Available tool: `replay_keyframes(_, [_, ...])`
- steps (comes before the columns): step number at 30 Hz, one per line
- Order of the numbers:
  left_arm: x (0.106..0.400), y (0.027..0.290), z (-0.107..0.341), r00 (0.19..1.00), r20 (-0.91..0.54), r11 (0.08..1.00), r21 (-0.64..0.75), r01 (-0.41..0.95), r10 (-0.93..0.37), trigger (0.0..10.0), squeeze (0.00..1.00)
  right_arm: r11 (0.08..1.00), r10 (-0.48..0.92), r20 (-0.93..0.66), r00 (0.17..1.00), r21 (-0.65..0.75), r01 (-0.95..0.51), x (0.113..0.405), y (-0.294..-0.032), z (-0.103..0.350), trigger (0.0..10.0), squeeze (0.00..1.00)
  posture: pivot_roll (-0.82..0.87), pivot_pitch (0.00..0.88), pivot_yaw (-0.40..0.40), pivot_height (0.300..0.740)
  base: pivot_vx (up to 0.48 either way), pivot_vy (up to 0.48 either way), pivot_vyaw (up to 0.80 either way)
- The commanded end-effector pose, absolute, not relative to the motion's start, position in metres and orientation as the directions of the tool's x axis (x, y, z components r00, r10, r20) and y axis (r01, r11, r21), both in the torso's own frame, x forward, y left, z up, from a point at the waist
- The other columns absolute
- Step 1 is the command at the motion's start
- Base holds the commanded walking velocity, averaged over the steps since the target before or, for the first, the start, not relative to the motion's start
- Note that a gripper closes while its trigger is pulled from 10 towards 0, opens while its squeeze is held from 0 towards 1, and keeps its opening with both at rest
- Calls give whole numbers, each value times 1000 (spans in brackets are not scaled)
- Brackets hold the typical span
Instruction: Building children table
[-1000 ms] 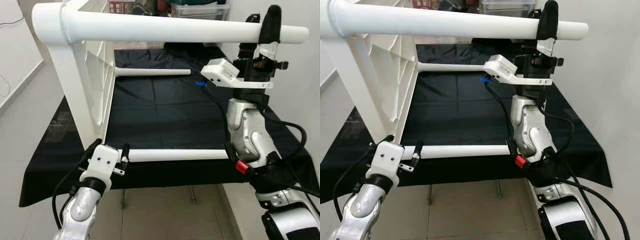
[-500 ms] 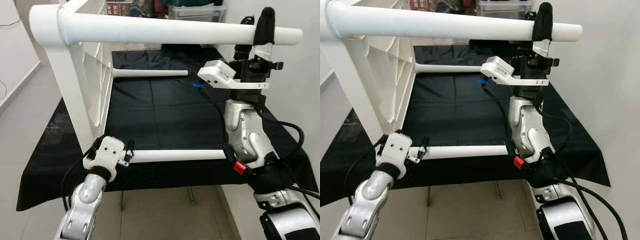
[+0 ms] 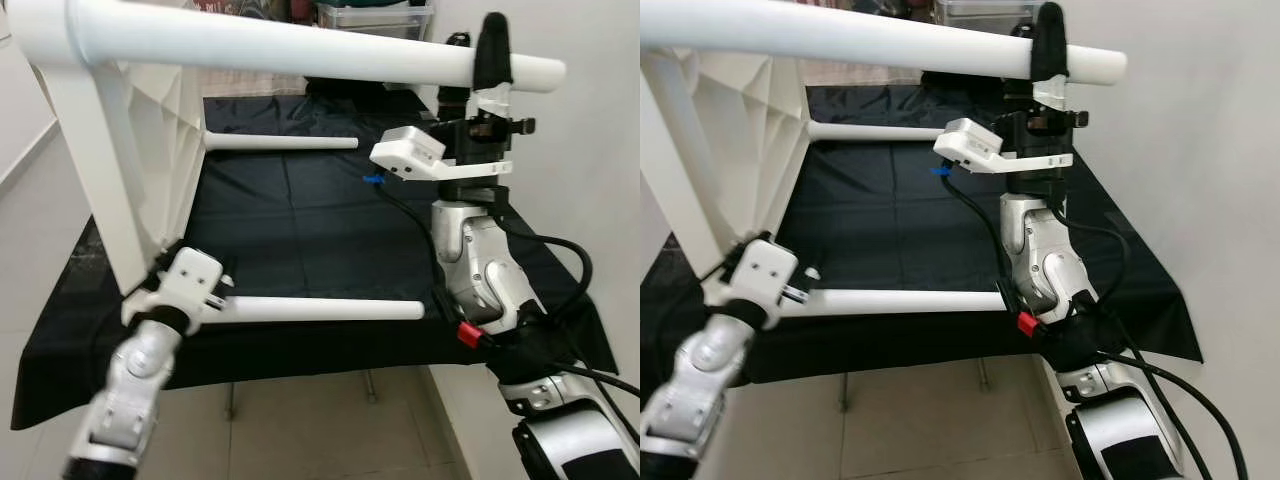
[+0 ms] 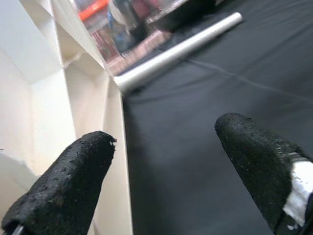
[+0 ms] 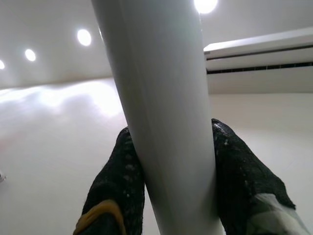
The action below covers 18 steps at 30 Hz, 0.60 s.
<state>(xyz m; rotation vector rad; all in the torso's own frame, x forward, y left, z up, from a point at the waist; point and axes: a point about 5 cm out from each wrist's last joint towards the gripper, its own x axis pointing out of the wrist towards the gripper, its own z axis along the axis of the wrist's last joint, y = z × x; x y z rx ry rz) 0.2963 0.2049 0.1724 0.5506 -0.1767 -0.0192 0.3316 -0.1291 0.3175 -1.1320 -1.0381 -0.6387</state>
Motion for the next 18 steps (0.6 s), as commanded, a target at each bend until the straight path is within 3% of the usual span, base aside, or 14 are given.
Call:
replay_keyframes(1, [295,266,198,962,233,802,543,-249,142,10000,0,397,-48,901,431,-379,836,335,-148,320,0,0,109,78,-21,740,0,0,0])
replay_keyframes(12, [324,296,268,940,339,680,678,-278,46,10000,0,474,-196,862,467,-333,815,357,-161,340,0,0,132,75,-11,740,0,0,0])
replay_keyframes(18, [336,301,310,923,384,615,732,-293,-18,10000,0,614,-419,668,614,-290,734,381,-186,328,0,0,150,70,-2,740,0,0,0])
